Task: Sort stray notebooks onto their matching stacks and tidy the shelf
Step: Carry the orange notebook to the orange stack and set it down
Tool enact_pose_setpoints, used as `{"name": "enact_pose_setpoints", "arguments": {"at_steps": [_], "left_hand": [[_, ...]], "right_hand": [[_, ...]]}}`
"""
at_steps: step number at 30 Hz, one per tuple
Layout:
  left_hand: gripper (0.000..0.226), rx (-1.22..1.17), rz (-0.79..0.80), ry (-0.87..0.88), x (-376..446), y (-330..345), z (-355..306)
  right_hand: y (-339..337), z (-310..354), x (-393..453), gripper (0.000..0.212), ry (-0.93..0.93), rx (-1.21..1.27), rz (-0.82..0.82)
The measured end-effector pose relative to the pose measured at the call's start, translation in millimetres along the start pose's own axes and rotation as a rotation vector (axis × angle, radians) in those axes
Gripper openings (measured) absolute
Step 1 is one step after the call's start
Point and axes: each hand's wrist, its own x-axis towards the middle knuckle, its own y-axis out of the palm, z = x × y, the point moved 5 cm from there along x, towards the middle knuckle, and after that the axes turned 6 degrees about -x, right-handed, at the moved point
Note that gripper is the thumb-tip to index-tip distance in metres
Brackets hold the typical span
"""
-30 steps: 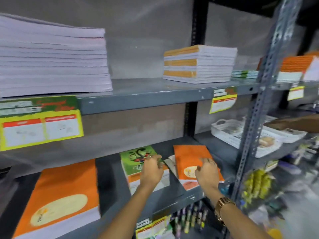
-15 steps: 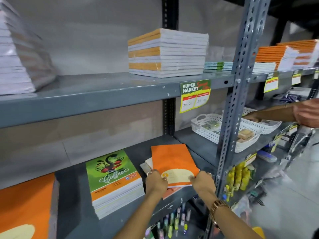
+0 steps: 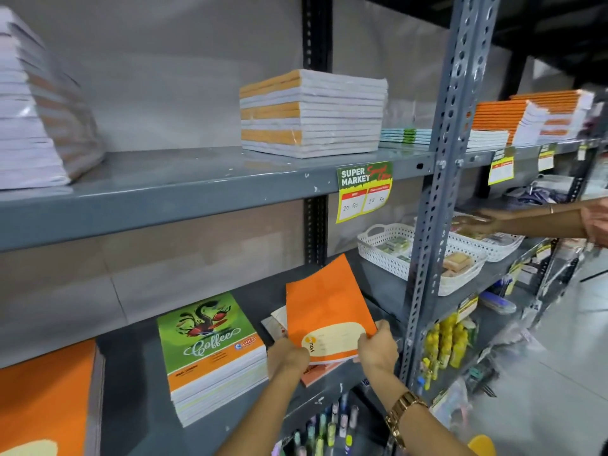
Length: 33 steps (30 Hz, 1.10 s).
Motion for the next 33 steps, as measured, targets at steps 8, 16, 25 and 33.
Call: {"name": "enact_pose_setpoints", "arguments": {"at_steps": [8, 16, 25, 33], "left_hand": [[0.012, -0.411, -0.047, -0.012, -16.9, -42.9, -30.3], [0.012, -0.482, -0.157, 0.011, -37.7, -122.1, 2.3], [0.010, -0.507, -0.328, -0.014, -71.6, -239.1, 76.3], [0.009, -0.500, -0.429, -0.091, -100.8, -318.5, 156.2]], "right_hand": [[-14.9, 29.6, -17.9, 0.025, -0.022, 0.098, -0.060], [13.2, 74.8, -82.5, 0.027, -0.089, 0.177, -0.012], [77.8, 120.8, -188.6, 0.025, -0.171, 0.164, 0.134], [141.9, 139.7, -272.8, 0.021, -0.225, 0.157, 0.349]]}}
